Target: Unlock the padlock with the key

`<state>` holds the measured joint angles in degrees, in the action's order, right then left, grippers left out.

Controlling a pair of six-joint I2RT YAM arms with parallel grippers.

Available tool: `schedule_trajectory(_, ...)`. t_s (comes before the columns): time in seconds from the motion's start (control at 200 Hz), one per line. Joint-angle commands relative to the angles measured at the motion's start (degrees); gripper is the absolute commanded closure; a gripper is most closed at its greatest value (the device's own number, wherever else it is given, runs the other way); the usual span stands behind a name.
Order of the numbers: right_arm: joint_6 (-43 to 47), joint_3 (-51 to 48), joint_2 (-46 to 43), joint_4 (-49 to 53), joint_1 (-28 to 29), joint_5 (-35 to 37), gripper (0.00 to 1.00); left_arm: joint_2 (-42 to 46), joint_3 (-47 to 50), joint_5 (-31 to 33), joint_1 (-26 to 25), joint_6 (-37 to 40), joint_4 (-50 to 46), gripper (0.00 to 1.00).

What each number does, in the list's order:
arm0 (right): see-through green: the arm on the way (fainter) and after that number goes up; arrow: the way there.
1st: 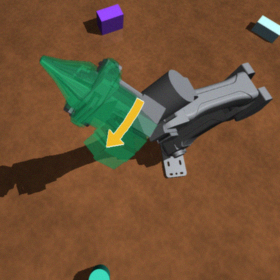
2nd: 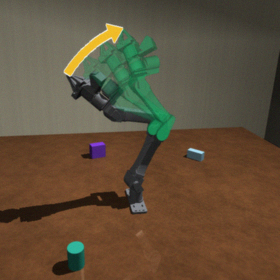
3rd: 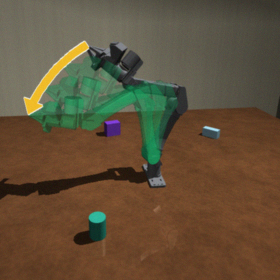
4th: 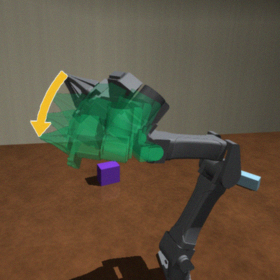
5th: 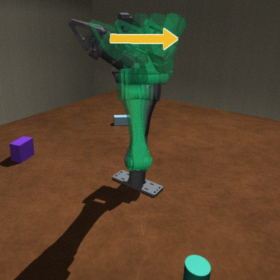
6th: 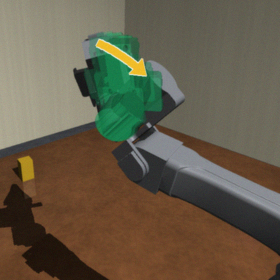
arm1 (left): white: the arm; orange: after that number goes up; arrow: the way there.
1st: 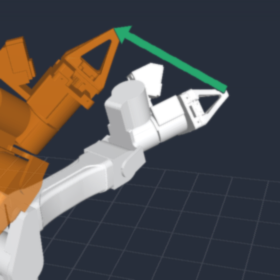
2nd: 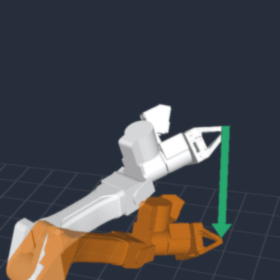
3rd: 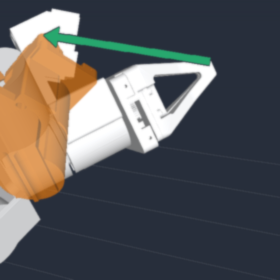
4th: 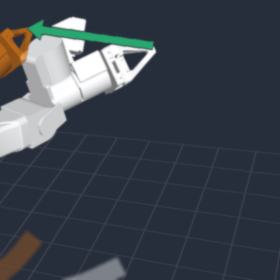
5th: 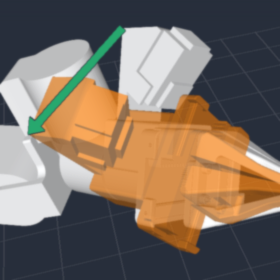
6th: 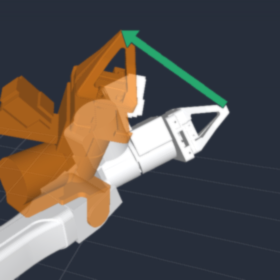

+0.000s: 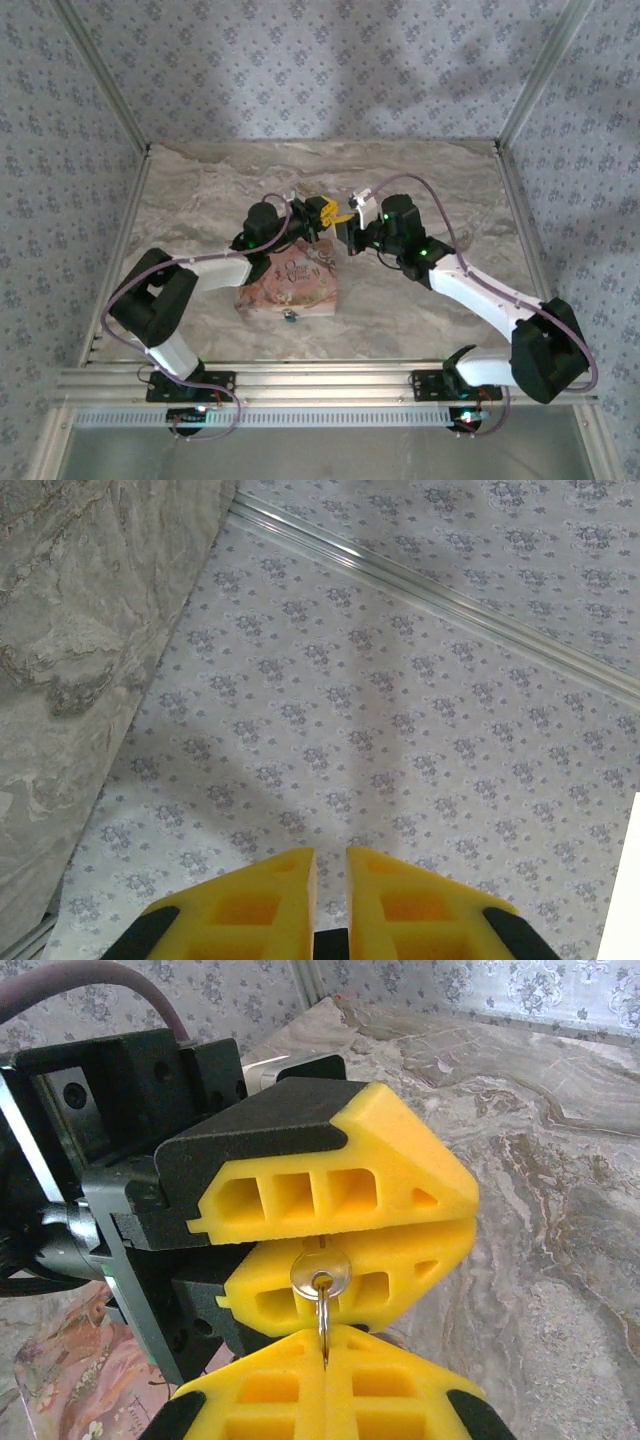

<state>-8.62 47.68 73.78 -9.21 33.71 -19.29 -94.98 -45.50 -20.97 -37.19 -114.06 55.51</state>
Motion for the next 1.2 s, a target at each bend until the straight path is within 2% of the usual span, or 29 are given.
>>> schedule_trajectory(0.0, -0.3, -0.3, -1.8, 0.0, -0.4, 0.7, 1.0, -0.8, -0.5, 0.4, -0.2, 0.8, 1.1, 0.87)
schedule_trajectory(0.17, -0.4, -0.6, -2.2, 0.2, -0.7, 0.5, 1.0, -0.8, -0.6, 0.3, -0.2, 1.1, 0.5, 0.94)
schedule_trajectory(0.45, -0.6, -0.8, -3.3, 0.4, -1.3, 0.7, 1.0, -1.0, -0.7, 0.2, -0.1, 2.3, -0.5, 0.96)
schedule_trajectory(0.605, -1.9, -1.0, -4.2, 1.4, -2.9, -2.0, 1.0, -0.8, -1.8, -0.4, 0.5, 8.0, -1.6, 1.0)
schedule_trajectory(0.68, -4.2, -1.4, -4.7, 1.3, -5.0, -6.0, 0.93, -0.1, -3.4, -1.3, 1.0, 13.4, -3.7, 1.0)
schedule_trajectory(0.779, -8.8, -3.7, -6.5, -2.4, -8.6, -11.5, 0.79, 2.0, -4.9, -0.9, 1.5, 22.6, -8.1, 1.0)
schedule_trajectory(0.944, -17.1, -6.4, -8.8, -10.2, -13.5, -19.9, 0.61, 6.6, -8.2, -1.4, 1.6, 40.6, -15.6, 1.0)
schedule_trajectory(1.044, -21.9, -7.1, -8.3, -16.3, -14.4, -23.3, 0.52, 8.5, -10.5, -3.0, 1.2, 47.7, -19.2, 1.0)
schedule_trajectory(1.194, -27.0, -6.9, -5.8, -24.3, -14.2, -26.0, 0.45, 9.4, -12.9, -6.0, 0.0, 53.1, -20.3, 1.0)
